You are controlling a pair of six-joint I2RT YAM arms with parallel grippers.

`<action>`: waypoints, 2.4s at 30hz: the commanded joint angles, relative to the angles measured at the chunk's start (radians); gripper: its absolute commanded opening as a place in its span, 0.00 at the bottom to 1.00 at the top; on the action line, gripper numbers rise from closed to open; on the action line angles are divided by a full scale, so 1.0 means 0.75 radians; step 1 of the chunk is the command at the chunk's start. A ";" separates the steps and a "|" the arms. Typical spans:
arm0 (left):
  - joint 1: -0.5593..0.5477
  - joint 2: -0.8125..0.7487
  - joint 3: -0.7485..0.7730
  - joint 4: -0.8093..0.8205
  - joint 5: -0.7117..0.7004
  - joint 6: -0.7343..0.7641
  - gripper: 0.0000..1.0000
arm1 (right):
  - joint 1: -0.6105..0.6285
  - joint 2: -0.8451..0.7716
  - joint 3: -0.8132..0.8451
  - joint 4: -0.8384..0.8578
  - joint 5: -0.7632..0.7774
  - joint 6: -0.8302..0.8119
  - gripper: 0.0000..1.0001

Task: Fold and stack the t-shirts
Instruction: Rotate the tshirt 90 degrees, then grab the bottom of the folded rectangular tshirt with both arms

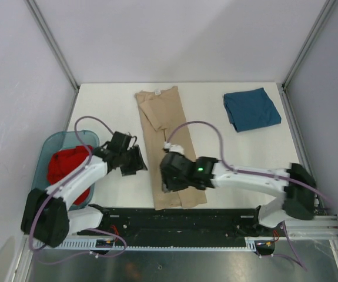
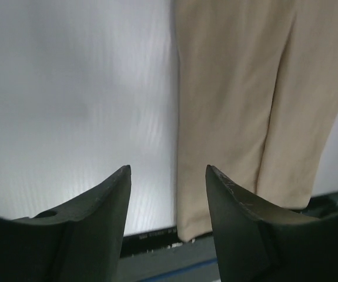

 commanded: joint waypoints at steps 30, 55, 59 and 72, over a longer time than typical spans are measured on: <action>-0.873 -0.188 -0.335 0.012 -0.190 -0.850 0.49 | -0.355 -0.662 -0.854 0.024 -0.127 0.139 0.44; -0.949 -0.128 -0.338 0.013 -0.262 -0.980 0.30 | -0.360 -0.522 -0.887 0.141 -0.108 0.165 0.42; -0.953 -0.144 -0.336 0.011 -0.260 -0.982 0.27 | -0.345 -0.494 -0.901 0.168 -0.109 0.178 0.42; -0.968 -0.136 -0.318 0.012 -0.259 -0.993 0.13 | -0.301 -0.438 -0.913 0.185 -0.094 0.224 0.30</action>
